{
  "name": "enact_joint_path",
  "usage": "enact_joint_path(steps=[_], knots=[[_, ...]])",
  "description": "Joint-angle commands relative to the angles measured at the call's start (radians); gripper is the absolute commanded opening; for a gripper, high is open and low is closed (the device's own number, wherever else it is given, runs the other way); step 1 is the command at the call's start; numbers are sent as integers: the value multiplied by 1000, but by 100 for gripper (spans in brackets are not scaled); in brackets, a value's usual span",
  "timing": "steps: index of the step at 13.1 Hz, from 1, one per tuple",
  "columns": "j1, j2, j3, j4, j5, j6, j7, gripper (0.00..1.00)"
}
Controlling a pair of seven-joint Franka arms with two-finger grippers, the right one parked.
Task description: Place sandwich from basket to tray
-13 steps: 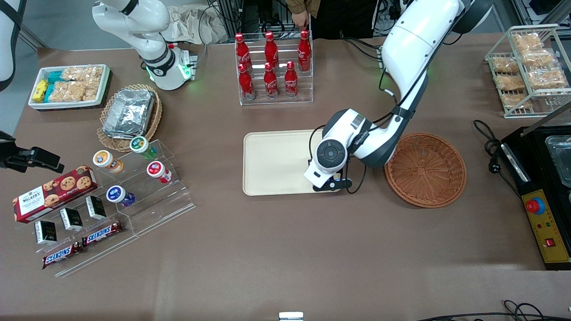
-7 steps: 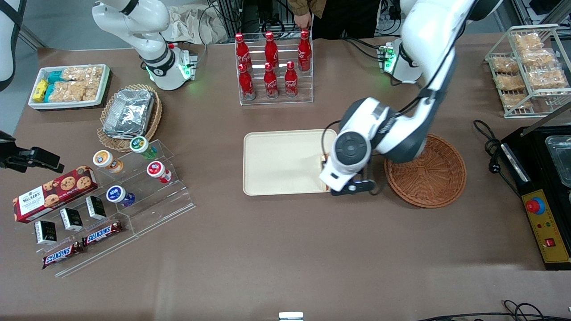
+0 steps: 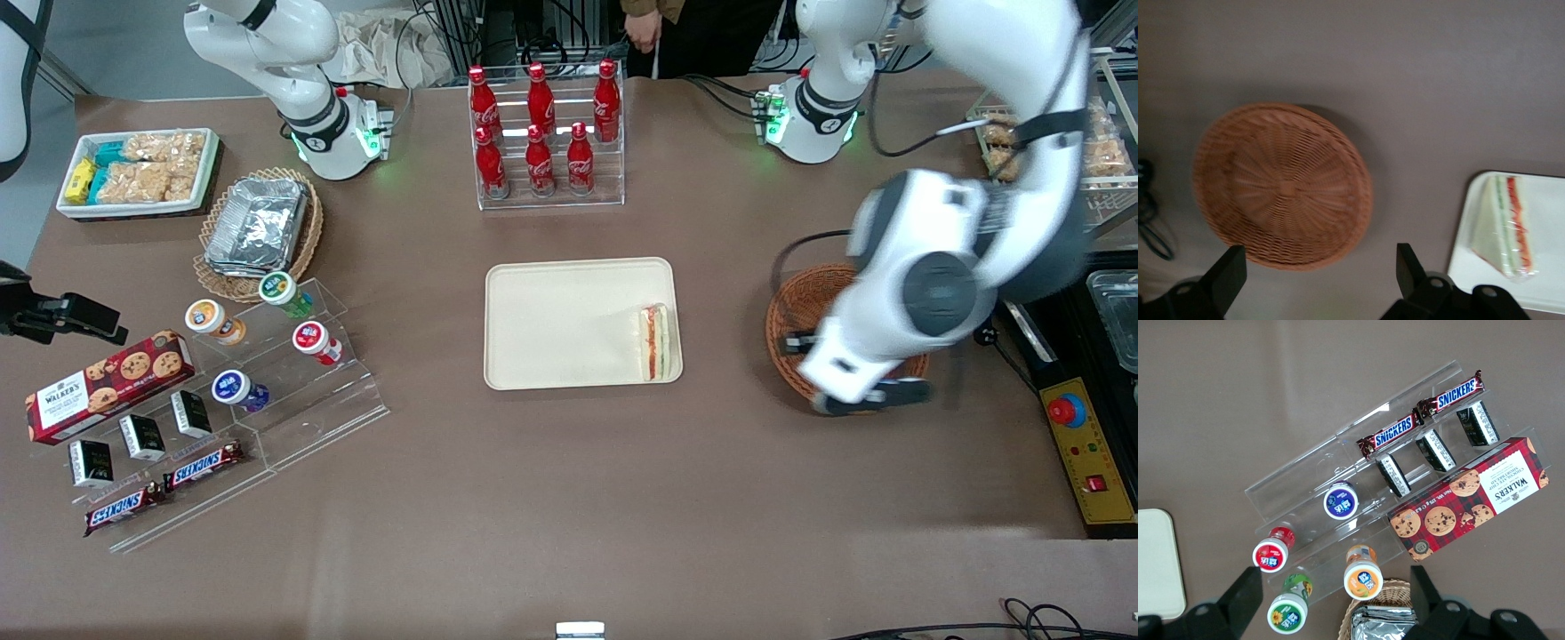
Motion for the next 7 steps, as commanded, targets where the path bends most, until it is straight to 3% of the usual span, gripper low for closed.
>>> enact_joint_path(steps=[1, 3, 7], knots=[[63, -76, -4, -35, 5, 5, 179, 100], [57, -110, 66, -34, -4, 34, 308, 100], [59, -79, 82, 52, -13, 88, 323, 100]])
